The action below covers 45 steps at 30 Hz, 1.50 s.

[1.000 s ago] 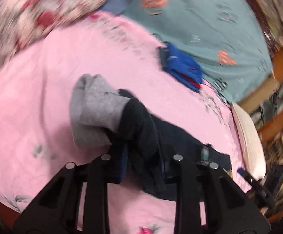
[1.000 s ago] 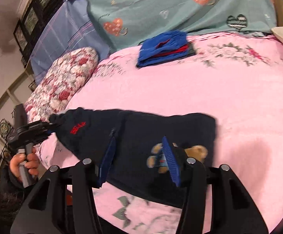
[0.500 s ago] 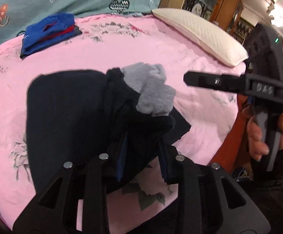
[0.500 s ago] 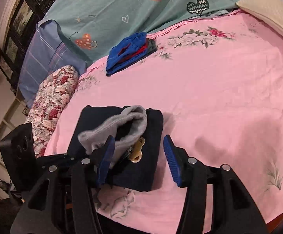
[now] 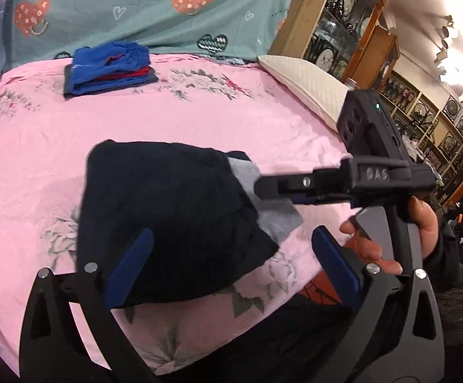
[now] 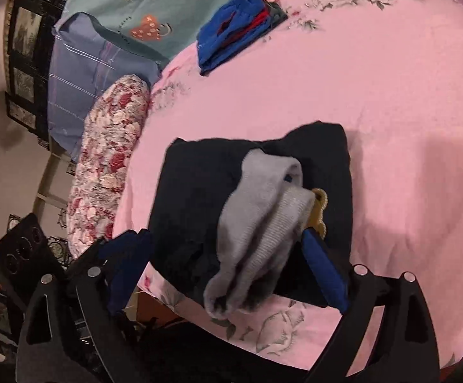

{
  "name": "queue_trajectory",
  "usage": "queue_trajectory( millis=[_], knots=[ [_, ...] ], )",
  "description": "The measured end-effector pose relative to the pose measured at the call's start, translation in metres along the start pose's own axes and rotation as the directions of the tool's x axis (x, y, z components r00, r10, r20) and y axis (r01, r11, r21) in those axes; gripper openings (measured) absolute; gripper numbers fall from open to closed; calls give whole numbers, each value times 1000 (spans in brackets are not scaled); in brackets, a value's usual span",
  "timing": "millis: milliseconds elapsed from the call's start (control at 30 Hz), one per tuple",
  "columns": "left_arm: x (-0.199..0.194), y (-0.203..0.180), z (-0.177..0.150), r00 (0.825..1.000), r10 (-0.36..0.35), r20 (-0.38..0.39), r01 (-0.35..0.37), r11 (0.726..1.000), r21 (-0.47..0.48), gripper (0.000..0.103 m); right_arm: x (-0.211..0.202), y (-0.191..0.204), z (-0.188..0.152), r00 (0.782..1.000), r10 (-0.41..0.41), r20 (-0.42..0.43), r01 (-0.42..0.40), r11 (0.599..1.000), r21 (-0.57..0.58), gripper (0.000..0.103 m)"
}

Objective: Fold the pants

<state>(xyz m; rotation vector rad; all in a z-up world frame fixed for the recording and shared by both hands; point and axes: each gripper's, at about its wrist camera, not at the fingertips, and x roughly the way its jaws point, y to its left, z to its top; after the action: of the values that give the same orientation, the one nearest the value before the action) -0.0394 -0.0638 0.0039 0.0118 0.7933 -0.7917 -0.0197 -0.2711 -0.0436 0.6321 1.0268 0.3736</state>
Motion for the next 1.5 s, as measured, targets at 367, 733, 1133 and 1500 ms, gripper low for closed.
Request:
queue_trajectory(
  millis=[367,733,1133,1500],
  knots=[
    [-21,67,-17,981,194,8,-191,972,-140,100,35,20,-11,995,-79,-63,69,987,-146,35],
    [-21,29,-2,981,175,80,-174,985,-18,100,-2,18,9,957,-290,15,283,920,-271,26],
    [2,14,8,985,161,62,-167,982,94,101,-42,47,29,955,-175,238,247,915,-320,40],
    [75,42,-5,986,104,-128,-104,995,9,101,36,10,52,975,-214,58,221,950,-221,31]
  ],
)
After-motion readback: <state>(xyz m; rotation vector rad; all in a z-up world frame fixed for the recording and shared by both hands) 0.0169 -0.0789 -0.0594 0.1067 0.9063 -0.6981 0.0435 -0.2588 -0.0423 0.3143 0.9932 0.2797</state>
